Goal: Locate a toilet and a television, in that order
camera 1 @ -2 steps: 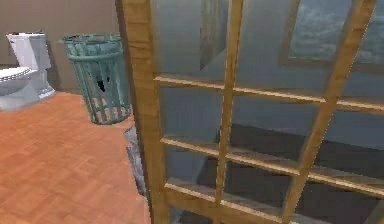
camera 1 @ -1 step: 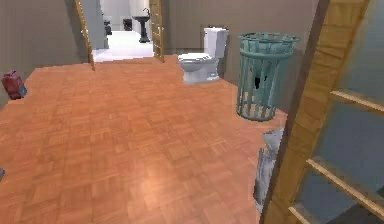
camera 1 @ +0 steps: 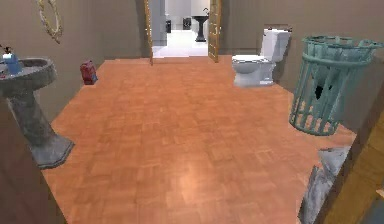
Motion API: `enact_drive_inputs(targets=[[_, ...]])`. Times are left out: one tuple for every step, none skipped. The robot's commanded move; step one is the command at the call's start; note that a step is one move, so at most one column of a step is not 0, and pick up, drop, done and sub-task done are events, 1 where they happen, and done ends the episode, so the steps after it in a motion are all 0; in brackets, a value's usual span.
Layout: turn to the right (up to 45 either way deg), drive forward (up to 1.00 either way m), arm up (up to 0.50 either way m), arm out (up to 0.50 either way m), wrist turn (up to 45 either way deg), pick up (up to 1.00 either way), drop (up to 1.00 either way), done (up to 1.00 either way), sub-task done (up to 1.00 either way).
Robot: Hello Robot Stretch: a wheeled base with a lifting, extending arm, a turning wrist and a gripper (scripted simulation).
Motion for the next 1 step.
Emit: enact_drive_inputs(targets=[[0.0, 0.25, 0.0, 0.0, 0.0, 0.0, 0.0, 0.0, 0.0]])
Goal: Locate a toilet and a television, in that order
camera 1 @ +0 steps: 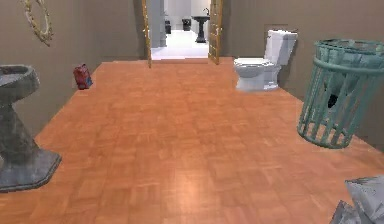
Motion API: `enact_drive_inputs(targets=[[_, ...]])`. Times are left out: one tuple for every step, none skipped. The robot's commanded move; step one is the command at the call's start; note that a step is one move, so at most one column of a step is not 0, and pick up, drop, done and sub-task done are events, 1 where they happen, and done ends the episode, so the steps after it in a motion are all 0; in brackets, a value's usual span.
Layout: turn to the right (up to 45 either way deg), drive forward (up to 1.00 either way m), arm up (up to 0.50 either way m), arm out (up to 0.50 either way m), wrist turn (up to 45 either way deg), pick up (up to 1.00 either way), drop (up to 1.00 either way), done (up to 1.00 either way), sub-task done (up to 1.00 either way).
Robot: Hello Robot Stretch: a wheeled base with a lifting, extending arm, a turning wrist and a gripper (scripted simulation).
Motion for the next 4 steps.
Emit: enact_drive_inputs(targets=[[-12.0, 0.0, 0.0, 0.0, 0.0, 0.0, 0.0, 0.0, 0.0], [0.0, 0.05, 0.0, 0.0, 0.0, 0.0, 0.0, 0.0, 0.0], [24.0, 0.0, 0.0, 0.0, 0.0, 0.0, 0.0, 0.0, 0.0], [0.0, 1.0, 0.0, 0.0, 0.0, 0.0, 0.0, 0.0, 0.0]])
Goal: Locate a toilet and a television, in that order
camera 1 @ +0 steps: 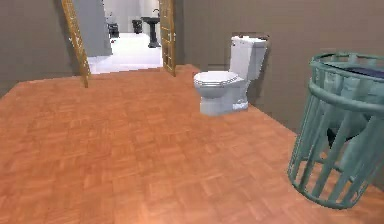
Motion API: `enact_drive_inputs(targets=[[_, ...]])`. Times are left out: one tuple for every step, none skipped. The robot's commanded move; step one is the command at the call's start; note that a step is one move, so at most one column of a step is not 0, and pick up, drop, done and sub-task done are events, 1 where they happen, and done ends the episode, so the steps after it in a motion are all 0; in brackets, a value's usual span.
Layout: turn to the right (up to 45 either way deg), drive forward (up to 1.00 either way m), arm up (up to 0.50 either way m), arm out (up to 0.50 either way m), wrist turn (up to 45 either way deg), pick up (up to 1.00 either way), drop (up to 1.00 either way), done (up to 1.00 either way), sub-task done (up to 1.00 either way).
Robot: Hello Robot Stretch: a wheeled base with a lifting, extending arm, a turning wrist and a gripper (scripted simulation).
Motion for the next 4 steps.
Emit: enact_drive_inputs(targets=[[0.0, 1.0, 0.0, 0.0, 0.0, 0.0, 0.0, 0.0, 0.0], [0.0, 0.75, 0.0, 0.0, 0.0, 0.0, 0.0, 0.0, 0.0], [24.0, 0.0, 0.0, 0.0, 0.0, 0.0, 0.0, 0.0, 0.0], [0.0, 0.0, 0.0, 0.0, 0.0, 0.0, 0.0, 0.0, 1.0]])
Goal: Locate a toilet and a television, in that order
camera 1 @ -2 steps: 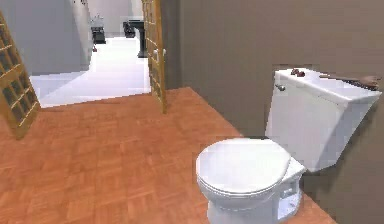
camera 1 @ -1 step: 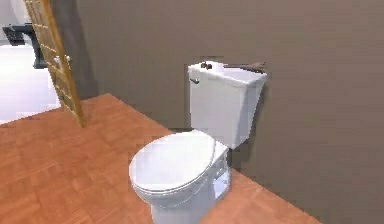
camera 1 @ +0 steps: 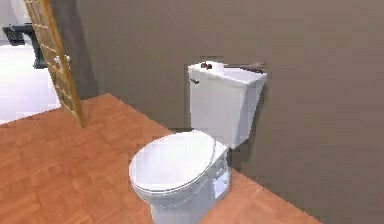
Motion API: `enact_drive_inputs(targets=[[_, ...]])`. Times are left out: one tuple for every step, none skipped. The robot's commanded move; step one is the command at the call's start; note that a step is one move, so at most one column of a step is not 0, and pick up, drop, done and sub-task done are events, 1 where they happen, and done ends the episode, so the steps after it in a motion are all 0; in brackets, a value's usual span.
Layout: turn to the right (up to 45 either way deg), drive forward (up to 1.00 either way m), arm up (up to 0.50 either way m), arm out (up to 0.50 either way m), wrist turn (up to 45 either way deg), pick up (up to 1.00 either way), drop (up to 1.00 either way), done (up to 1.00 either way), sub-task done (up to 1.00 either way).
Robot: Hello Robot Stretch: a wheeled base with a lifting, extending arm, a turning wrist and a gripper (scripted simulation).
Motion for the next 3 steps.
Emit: enact_drive_inputs(targets=[[-45.0, 0.0, 0.0, 0.0, 0.0, 0.0, 0.0, 0.0, 0.0], [-24.0, 0.0, 0.0, 0.0, 0.0, 0.0, 0.0, 0.0, 0.0], [0.0, 0.45, 0.0, 0.0, 0.0, 0.0, 0.0, 0.0, 0.0]])
